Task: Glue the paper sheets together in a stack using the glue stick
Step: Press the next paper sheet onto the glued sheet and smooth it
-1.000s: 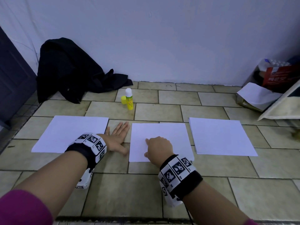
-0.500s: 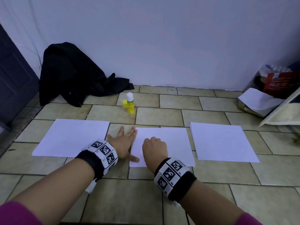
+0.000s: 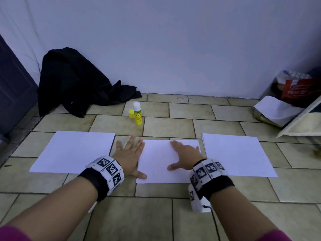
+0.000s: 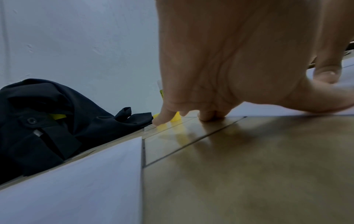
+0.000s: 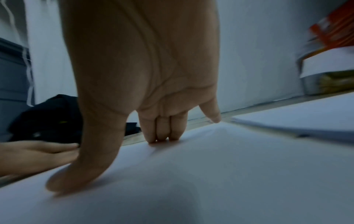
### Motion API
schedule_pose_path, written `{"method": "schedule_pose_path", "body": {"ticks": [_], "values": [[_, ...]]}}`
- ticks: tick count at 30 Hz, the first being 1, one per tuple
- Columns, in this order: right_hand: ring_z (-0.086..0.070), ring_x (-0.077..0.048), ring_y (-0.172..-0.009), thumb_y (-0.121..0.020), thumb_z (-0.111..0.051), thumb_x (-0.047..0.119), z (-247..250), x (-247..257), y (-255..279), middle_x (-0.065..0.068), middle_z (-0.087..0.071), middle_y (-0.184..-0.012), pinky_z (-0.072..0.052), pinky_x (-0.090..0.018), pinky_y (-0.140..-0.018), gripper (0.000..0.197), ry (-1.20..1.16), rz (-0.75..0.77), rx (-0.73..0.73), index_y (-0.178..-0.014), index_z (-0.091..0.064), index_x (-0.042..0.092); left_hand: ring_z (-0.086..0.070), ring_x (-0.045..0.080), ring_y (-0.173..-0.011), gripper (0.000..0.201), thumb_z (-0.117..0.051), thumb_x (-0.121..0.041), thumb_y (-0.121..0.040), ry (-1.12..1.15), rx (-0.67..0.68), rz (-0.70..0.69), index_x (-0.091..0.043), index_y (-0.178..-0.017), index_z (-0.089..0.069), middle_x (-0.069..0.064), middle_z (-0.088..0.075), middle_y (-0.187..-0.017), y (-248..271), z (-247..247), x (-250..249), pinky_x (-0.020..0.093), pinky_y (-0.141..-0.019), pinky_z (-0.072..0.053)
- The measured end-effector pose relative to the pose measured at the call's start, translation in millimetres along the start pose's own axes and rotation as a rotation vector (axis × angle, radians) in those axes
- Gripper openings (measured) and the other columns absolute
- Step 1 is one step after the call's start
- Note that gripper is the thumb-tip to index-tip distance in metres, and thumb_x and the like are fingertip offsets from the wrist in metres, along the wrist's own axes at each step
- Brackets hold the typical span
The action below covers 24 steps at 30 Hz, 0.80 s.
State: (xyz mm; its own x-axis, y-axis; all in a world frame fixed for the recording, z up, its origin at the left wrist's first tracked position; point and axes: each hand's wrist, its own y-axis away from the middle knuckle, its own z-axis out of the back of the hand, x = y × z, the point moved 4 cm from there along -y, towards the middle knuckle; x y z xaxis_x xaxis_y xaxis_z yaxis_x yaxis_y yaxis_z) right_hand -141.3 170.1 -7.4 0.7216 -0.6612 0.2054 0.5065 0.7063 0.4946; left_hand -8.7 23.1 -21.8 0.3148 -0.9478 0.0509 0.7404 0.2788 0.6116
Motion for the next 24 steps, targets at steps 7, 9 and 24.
{"method": "schedule_pose_path", "body": {"ticks": [7, 9, 24], "values": [[-0.026, -0.021, -0.142, -0.076, -0.072, 0.053, 12, -35, 5, 0.0, -0.018, -0.159, -0.011, -0.052, -0.117, 0.106, 0.004, -0.138, -0.032, -0.153, -0.007, 0.018, 0.033, 0.028, -0.14, 0.121, -0.055, -0.071, -0.079, -0.009, -0.002, -0.009, -0.01, -0.149, 0.023, 0.002, 0.03, -0.156, 3, 2, 0, 0.065, -0.112, 0.008], [-0.034, -0.023, -0.137, -0.073, -0.075, 0.05, 13, -31, 4, -0.005, -0.035, -0.151, -0.017, -0.049, -0.117, 0.102, -0.013, -0.173, -0.071, -0.149, -0.019, 0.012, 0.032, 0.027, -0.141, 0.123, -0.057, -0.07, -0.077, -0.016, -0.008, -0.026, -0.01, -0.149, 0.022, 0.003, 0.029, -0.156, 6, 4, 0, 0.065, -0.112, 0.009], [-0.036, -0.024, -0.125, -0.096, -0.045, 0.021, -10, 42, 20, -0.01, -0.037, -0.135, -0.039, -0.031, -0.085, 0.038, 0.17, -0.174, -0.17, -0.132, -0.039, 0.009, -0.05, 0.026, -0.107, 0.044, -0.052, -0.046, -0.093, -0.035, -0.244, -0.145, -0.009, -0.117, -0.054, 0.008, -0.051, -0.118, 38, 23, -46, 0.033, -0.079, -0.036]]}}
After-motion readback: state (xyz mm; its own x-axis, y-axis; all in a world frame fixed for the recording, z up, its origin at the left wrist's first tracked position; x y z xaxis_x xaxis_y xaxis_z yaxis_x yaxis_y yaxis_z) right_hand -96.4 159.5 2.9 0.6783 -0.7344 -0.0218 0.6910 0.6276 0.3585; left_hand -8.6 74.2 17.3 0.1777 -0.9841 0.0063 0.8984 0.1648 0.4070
